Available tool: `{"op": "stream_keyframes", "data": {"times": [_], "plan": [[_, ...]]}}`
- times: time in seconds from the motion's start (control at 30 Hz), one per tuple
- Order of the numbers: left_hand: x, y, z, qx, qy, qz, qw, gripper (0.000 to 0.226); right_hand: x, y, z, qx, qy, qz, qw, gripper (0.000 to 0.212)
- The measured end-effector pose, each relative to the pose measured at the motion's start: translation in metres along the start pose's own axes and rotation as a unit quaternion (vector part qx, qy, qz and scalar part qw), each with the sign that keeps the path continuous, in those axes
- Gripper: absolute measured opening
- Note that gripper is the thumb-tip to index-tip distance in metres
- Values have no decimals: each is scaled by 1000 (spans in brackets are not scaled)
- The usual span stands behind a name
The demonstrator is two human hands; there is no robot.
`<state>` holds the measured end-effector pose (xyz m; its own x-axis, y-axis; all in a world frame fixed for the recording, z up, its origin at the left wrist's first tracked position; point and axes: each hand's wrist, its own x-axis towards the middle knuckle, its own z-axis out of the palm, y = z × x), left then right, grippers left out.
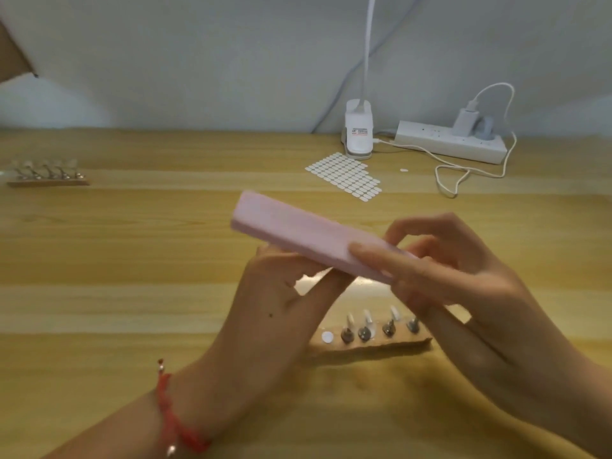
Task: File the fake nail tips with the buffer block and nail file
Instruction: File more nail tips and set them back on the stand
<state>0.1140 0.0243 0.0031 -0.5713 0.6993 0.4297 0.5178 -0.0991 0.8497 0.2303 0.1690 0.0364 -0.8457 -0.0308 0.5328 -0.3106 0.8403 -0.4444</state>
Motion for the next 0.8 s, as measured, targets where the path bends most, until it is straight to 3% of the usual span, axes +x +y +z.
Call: {"op": "stream_keyframes", "data": {"times": [0.13,0.27,0.37,0.43,0.5,0.67,0.8], "plan": [[1,-3,-13,-38,-7,-28,999,16,-31,26,-16,-28,151,95,984,34],[5,-6,-21,-182,-71,-133,972,16,-36,33,-25,-70,130,38,988,43],[5,-7,-21,-227,-115,-174,951,19,-36,26,-11,-143,106,-51,983,48],[4,-8,-22,-232,-146,-184,944,28,-34,26,-13,-160,98,-95,978,39],[5,-9,-22,-243,-175,-193,934,35,-29,32,-20,-168,98,-98,976,34],[6,-4,-17,-262,-210,-187,923,14,-30,29,1,-118,94,-121,981,37],[8,-3,-16,-291,-197,-175,919,21,-26,31,-3,-74,131,-80,985,52]]}}
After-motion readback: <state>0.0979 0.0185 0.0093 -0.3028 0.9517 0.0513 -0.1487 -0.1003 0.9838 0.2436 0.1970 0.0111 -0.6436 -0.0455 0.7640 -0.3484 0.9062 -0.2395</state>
